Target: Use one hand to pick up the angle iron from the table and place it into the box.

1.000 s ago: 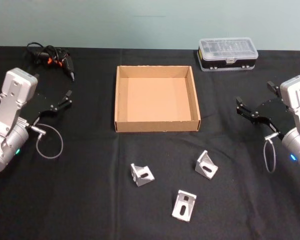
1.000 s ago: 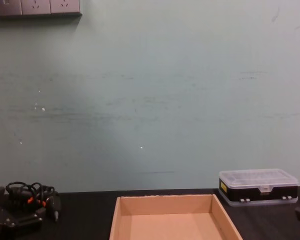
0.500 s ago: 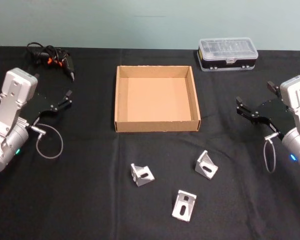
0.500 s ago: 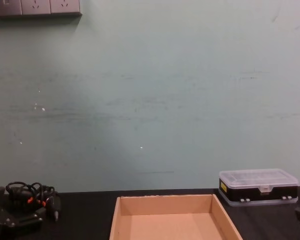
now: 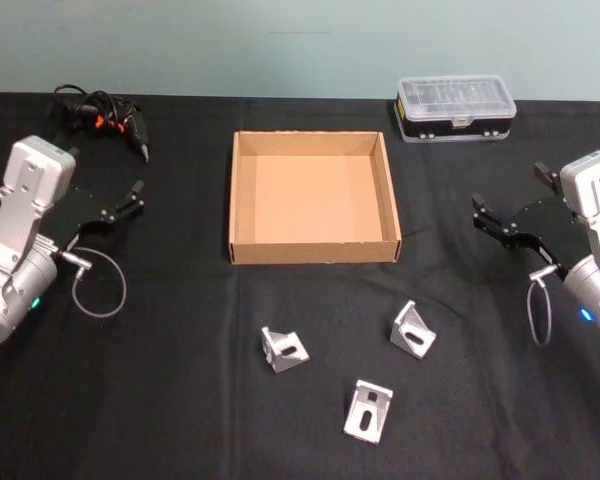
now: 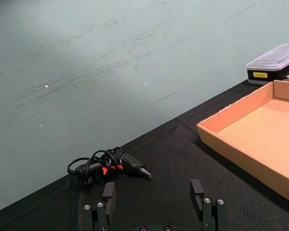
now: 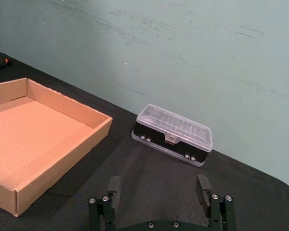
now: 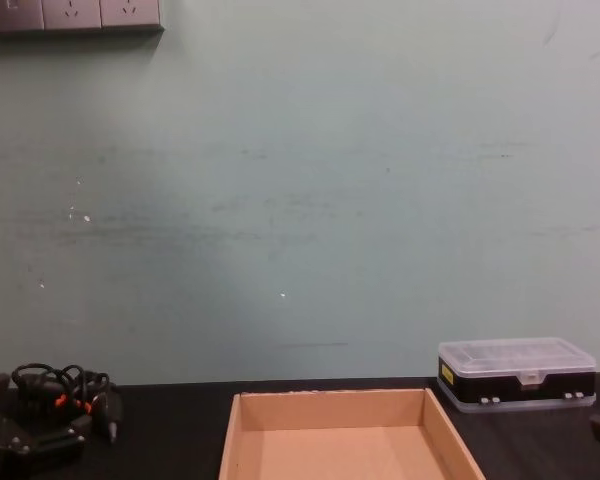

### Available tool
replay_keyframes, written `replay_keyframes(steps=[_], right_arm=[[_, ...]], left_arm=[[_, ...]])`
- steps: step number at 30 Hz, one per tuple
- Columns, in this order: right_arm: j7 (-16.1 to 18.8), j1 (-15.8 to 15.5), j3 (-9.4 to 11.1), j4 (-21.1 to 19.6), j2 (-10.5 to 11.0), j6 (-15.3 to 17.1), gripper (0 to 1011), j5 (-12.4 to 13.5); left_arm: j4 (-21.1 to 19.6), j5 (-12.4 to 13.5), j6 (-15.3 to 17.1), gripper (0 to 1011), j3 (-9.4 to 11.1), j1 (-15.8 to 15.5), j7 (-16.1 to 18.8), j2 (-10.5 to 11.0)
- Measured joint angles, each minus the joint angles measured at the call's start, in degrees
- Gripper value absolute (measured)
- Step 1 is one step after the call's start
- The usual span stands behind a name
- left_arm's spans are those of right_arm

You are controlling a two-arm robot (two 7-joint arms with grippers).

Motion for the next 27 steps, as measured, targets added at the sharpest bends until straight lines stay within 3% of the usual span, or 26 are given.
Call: replay_keyframes(steps=[27], right_arm=[[0.0,0.0,0.0,0.0,0.0,0.0,1003,0.0]], left_arm=[[0.0,0.0,0.0,1011,0.0,0.0,0.0,0.0]])
